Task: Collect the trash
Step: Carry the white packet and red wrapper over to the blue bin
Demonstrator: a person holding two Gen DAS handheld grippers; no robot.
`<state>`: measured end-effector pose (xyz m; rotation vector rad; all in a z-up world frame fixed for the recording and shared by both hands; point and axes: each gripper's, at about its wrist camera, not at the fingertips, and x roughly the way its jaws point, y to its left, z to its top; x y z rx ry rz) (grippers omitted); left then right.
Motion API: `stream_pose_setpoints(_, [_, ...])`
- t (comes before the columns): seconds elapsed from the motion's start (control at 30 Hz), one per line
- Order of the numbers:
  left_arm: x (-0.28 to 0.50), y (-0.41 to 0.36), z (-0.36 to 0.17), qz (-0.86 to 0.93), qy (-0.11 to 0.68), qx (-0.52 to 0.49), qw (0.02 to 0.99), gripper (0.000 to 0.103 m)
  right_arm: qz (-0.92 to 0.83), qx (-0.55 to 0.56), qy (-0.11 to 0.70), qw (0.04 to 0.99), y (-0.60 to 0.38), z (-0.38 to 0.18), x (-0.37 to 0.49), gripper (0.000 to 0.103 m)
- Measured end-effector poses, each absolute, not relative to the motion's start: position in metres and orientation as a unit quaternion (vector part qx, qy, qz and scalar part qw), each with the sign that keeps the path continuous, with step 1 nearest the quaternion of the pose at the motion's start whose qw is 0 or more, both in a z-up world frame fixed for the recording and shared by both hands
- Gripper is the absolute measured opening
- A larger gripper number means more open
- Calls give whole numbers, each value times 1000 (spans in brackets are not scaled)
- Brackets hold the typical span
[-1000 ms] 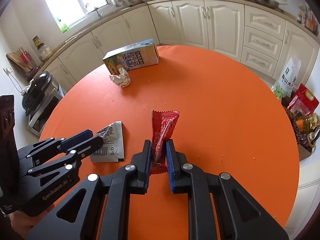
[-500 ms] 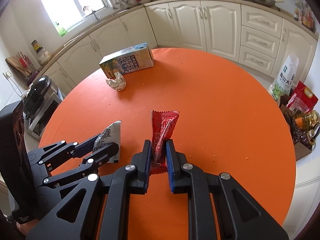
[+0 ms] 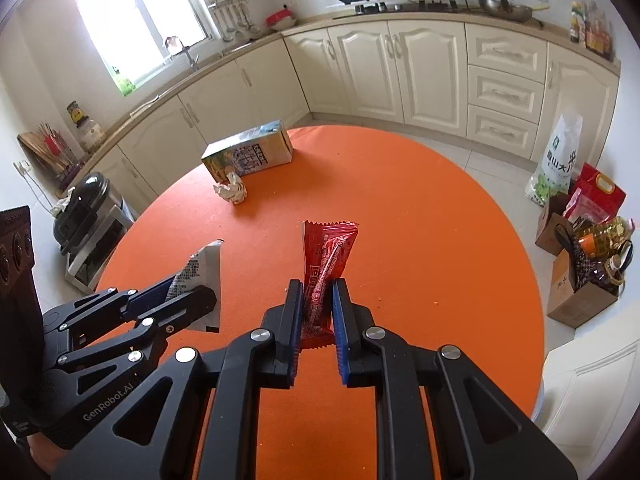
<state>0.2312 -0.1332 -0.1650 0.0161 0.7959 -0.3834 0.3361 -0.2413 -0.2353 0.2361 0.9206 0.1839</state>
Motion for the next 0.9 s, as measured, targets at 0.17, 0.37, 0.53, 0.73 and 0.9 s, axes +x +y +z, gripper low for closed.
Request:
stream_pose_setpoints(0.17, [215, -155, -131, -203, 350, 17, 914, 15, 79, 121, 404, 903, -267, -199, 310, 14])
stream_pose_setpoints(0.37, [194, -189, -100, -240, 317, 27, 917, 15, 55, 131, 358, 923, -309, -159, 271, 14])
stream_pose_setpoints(0.53, [183, -228, -84, -277, 300, 38, 912, 15, 17, 136, 324, 936, -348, -132, 235, 14])
stream_pose_setpoints(0.73, [184, -294, -82, -334, 296, 60, 893, 16, -43, 154, 308, 938, -403, -124, 195, 14])
stream_pose_setpoints(0.9, [198, -357, -107, -384, 333, 77, 858, 16, -98, 183, 325, 923, -455, -149, 174, 14])
